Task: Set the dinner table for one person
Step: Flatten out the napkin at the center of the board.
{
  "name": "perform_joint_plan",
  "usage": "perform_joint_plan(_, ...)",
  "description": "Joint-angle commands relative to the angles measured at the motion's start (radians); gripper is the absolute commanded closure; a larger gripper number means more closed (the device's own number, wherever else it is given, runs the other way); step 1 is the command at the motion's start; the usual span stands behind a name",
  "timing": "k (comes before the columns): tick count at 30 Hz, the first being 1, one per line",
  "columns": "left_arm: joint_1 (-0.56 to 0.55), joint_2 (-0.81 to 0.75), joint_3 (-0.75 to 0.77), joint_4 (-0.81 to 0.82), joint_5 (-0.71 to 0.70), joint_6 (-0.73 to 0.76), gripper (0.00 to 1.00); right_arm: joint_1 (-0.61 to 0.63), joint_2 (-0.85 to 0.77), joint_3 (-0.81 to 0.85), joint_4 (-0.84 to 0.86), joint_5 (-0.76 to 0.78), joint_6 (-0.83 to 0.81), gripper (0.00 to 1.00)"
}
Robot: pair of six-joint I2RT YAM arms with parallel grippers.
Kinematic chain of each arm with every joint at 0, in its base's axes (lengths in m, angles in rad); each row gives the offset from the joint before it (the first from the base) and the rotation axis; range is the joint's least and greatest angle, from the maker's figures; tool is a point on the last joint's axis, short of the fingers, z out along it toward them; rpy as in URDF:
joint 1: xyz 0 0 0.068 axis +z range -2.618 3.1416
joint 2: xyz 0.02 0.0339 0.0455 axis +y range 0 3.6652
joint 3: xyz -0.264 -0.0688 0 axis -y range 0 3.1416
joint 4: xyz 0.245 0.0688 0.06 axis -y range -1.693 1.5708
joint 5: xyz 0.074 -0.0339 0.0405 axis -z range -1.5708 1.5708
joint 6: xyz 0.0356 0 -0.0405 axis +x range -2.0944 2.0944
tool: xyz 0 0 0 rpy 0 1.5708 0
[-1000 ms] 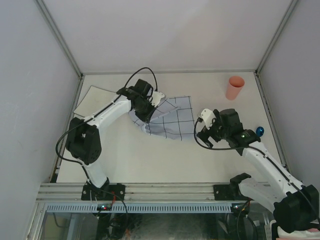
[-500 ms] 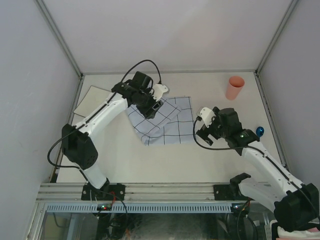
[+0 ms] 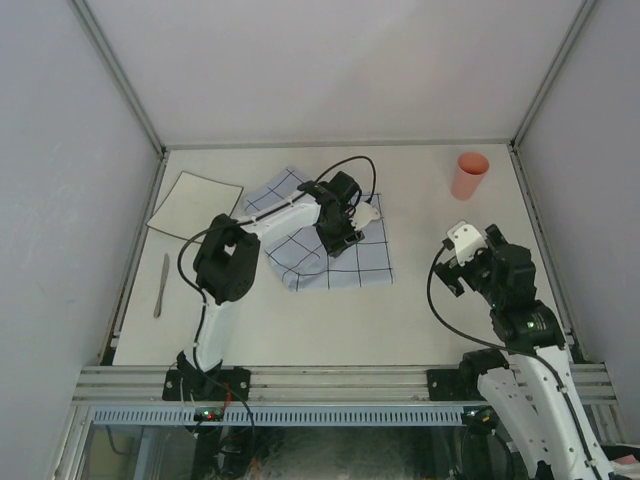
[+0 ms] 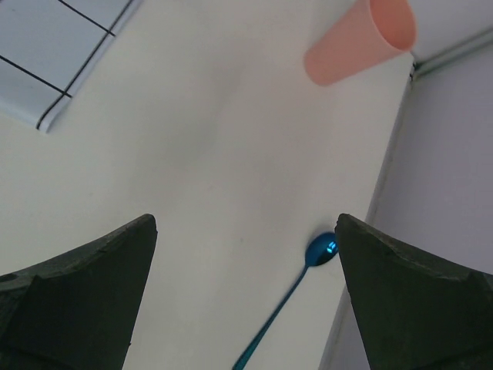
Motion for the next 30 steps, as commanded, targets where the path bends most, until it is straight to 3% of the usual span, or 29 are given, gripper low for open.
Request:
perform_joint_plan(1,0.01,-0.009,0.053,0.081,-0.112,0.033,0.39,-0.07,-0.063,-0.011,-0.087,-0.035,0.028,0.0)
perform_joint_plan(10,0.012,0.028,0.042,0.118,-0.2,0.052,0.39,-0.124,-0.139,-0.037,-0.08,-0.095,0.076,0.0)
perform_joint_plan(23,-0.002,0.067,0.088,0.069,-0.103,0.004,0.4,-0.136,-0.15,-0.041,-0.082,-0.106,0.079,0.0)
perform_joint_plan(30,-0.017,0.037,0.035,0.079,-0.087,0.0,0.4,-0.139,-0.153,-0.048,-0.081,-0.111,0.078,0.0)
